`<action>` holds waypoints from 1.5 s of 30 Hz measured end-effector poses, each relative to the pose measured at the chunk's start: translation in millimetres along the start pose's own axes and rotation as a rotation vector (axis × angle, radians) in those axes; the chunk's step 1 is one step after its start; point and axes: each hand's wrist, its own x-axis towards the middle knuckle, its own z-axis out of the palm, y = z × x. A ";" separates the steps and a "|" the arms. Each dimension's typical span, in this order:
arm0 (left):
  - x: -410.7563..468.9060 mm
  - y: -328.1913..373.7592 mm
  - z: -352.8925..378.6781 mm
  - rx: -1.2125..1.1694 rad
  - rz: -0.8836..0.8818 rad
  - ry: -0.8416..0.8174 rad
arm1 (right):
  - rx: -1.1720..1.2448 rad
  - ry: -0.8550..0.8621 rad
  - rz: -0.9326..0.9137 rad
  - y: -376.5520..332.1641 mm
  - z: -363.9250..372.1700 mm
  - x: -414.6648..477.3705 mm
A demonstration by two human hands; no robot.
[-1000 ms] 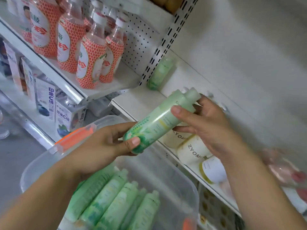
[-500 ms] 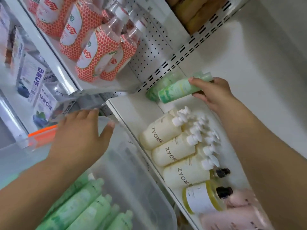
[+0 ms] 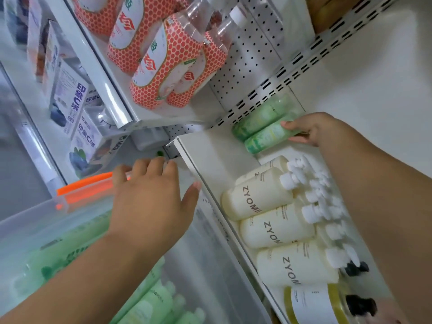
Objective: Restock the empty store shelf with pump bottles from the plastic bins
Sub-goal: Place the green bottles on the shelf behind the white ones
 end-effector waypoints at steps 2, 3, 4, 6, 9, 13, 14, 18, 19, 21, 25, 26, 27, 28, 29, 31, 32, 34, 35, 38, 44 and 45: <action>1.4 -0.6 2.2 0.015 0.003 0.010 | 0.001 0.011 0.000 1.1 3.6 4.5; 1.9 -0.9 3.0 0.021 0.005 0.014 | -0.004 0.022 -0.017 1.7 6.7 2.9; 2.4 -0.6 3.6 0.024 0.005 0.017 | -0.011 0.040 -0.035 2.4 9.2 1.1; 3.1 0.8 3.8 0.035 0.009 0.015 | -0.034 0.069 -0.072 4.0 11.5 2.2; 1.2 0.3 4.2 0.050 0.025 0.016 | -0.037 0.090 -0.091 6.8 12.7 1.9; -0.6 -1.2 4.4 0.047 0.019 0.040 | -0.060 0.147 -0.090 10.2 15.7 4.2; -0.9 -0.4 5.1 0.047 0.017 0.048 | -0.072 0.171 -0.095 11.2 16.1 5.6; -2.6 3.5 5.9 0.047 0.013 0.054 | -0.275 0.331 -0.167 16.0 12.5 4.4; -2.9 3.3 5.6 0.047 0.015 0.051 | -0.315 0.351 -0.188 17.1 11.0 2.4; -2.5 0.9 6.2 0.049 0.022 0.051 | -0.369 0.332 -0.181 18.3 6.8 -3.8; -1.7 -3.1 5.7 0.049 0.035 0.045 | -0.357 0.317 -0.222 11.2 -9.5 -32.7; -2.4 -3.3 4.7 0.045 0.036 0.042 | -0.333 0.331 -0.263 8.2 -14.5 -42.8; -3.3 -3.2 3.2 0.041 0.038 0.037 | -0.310 0.353 -0.304 6.7 -18.6 -56.5; -4.7 -3.4 1.4 0.036 0.042 0.033 | -0.280 0.361 -0.348 6.5 -20.5 -73.8; -5.8 -4.3 -0.4 0.029 0.048 0.035 | -0.243 0.359 -0.390 7.7 -20.1 -93.4; -8.5 -7.8 -3.1 0.011 0.055 0.059 | -0.148 0.335 -0.470 15.0 -15.5 -130.8; -10.7 -9.7 -3.5 0.010 0.055 0.077 | -0.109 0.327 -0.506 20.6 -11.1 -151.3; -17.5 -13.2 -2.4 0.027 0.055 0.111 | -0.037 0.321 -0.531 37.7 2.5 -191.7; -21.7 -14.2 -2.0 0.033 0.059 0.124 | 0.002 0.321 -0.536 48.6 10.9 -212.4; -32.6 -18.3 -2.8 0.021 0.068 0.143 | 0.133 0.339 -0.552 86.8 40.8 -266.0; -51.1 -27.8 -10.0 0.102 0.063 0.078 | 0.185 0.146 -0.403 175.7 101.6 -323.7; -52.6 -29.1 -10.8 0.123 0.066 0.072 | 0.166 0.085 -0.359 189.6 110.0 -328.0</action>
